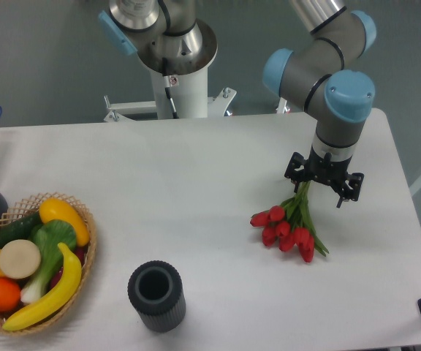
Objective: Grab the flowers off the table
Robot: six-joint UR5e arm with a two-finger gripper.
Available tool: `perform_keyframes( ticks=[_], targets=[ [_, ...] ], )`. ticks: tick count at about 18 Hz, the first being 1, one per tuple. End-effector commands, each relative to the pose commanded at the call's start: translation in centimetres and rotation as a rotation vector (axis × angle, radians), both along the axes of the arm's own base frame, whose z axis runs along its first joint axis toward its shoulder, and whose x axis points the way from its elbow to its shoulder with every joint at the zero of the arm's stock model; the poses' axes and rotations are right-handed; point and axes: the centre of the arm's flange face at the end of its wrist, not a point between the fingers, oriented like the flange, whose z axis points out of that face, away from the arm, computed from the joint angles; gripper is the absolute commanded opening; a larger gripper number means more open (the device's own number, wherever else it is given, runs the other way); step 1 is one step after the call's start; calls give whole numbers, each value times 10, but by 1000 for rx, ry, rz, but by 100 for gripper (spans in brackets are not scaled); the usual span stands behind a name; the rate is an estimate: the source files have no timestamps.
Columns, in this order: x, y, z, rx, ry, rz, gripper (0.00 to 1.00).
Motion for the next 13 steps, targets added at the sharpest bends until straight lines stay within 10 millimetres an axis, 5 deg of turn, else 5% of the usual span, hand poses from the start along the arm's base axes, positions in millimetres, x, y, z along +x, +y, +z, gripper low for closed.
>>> perform_keyframes(
  ticks=[13],
  targets=[
    [14,-12,-23,-6,-26,12,100]
  ],
)
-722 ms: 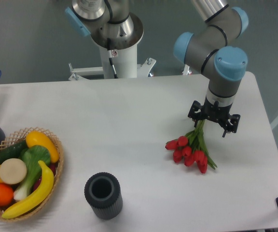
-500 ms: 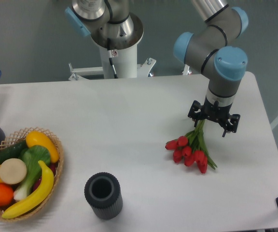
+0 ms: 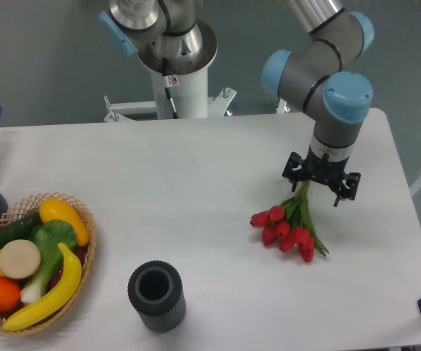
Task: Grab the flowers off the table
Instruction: 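Lower the gripper onto the tulip stems and close it around them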
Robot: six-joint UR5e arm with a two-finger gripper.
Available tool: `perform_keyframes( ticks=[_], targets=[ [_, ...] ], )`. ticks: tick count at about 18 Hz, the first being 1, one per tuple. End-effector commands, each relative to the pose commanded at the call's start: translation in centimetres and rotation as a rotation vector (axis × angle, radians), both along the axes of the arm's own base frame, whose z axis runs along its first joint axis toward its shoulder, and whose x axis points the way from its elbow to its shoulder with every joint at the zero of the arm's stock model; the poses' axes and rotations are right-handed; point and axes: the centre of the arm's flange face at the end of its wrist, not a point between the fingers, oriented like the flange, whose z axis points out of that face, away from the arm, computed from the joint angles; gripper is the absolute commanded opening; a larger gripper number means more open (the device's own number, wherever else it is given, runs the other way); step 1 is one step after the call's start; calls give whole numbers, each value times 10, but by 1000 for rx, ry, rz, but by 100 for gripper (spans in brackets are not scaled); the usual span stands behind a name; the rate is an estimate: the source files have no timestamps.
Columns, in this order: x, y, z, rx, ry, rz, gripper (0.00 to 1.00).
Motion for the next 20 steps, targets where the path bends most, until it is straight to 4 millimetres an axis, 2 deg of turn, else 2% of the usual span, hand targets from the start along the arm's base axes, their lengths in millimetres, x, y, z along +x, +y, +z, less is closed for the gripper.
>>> perform_keyframes(
  ticks=[4,11,18,20],
  targets=[
    [18,-5,-22,-22,-41,-61,100],
    [21,-1,-29,-26,-50,-84,100],
    [25,28,-69,-39,-70,-111,100],
    [25,30,-71,-36,-66,-112,100]
  ],
)
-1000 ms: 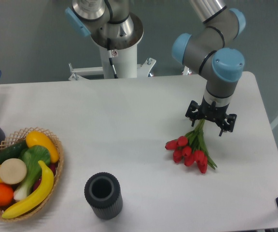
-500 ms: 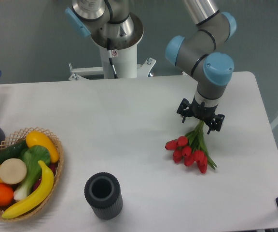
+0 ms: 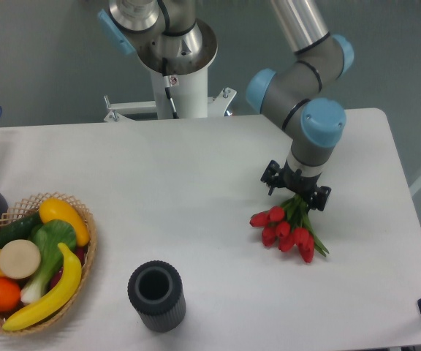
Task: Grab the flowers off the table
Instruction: 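Lower the gripper onto the tulip stems and close it around them, then lift the gripped red tulips up off the table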
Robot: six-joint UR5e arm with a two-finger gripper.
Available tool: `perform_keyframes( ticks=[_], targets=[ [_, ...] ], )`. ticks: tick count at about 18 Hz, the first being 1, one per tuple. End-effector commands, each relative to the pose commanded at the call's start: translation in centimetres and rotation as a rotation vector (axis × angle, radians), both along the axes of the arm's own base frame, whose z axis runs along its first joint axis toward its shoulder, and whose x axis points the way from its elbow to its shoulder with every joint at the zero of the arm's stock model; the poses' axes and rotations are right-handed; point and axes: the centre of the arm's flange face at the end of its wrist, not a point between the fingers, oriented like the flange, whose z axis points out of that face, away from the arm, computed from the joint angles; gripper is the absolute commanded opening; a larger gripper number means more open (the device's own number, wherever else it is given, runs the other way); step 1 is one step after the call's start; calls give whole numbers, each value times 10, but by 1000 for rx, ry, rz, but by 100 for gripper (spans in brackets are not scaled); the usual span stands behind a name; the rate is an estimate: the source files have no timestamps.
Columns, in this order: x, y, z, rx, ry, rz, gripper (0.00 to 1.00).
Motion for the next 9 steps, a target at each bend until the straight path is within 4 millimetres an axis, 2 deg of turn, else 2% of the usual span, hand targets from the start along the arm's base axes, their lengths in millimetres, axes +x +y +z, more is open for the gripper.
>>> perform_keyframes(
  ticks=[1,2,4,6,9],
  targets=[
    [0,0,0,1,1,-2,98],
    [-1,0,1,1,3,-3,92],
    [-1,0,1,1,3,-5,61],
    [0,0,1,1,5,0,40],
    [0,-1,8,5,14,11,31]
  ],
)
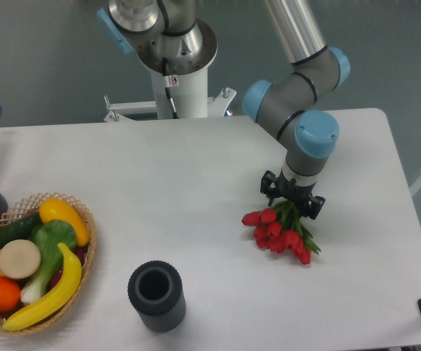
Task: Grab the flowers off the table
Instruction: 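Lift the gripped red tulips up off the table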
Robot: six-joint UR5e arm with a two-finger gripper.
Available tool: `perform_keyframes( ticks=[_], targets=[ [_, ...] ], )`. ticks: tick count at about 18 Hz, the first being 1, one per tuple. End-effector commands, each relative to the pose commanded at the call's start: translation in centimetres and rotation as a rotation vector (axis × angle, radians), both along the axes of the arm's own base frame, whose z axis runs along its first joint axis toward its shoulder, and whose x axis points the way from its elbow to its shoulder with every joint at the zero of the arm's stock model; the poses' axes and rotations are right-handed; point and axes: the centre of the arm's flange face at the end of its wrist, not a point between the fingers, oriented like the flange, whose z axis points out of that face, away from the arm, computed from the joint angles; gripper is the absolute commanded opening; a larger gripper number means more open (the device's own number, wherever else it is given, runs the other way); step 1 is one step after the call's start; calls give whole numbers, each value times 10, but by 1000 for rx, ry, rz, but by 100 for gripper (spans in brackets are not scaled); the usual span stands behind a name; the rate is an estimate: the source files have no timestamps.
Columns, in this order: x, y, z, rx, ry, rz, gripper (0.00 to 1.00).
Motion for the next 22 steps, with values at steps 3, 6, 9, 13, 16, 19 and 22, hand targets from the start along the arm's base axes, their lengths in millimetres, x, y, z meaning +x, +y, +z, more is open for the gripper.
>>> perform_keyframes(
  ticks=[3,6,9,13,16,19,22],
  targets=[
    [-1,-1,12,9,21,3,12],
    [-5,-2,35,26,61,26,0],
    [-18,-8,60,45,103,57,0],
    [-46,-19,89,67,157,92,3],
    [-53,-17,106,77,187,88,4],
    [-58,-15,118,84,211,82,4],
    [-64,-12,129,89,222,82,3]
  ],
)
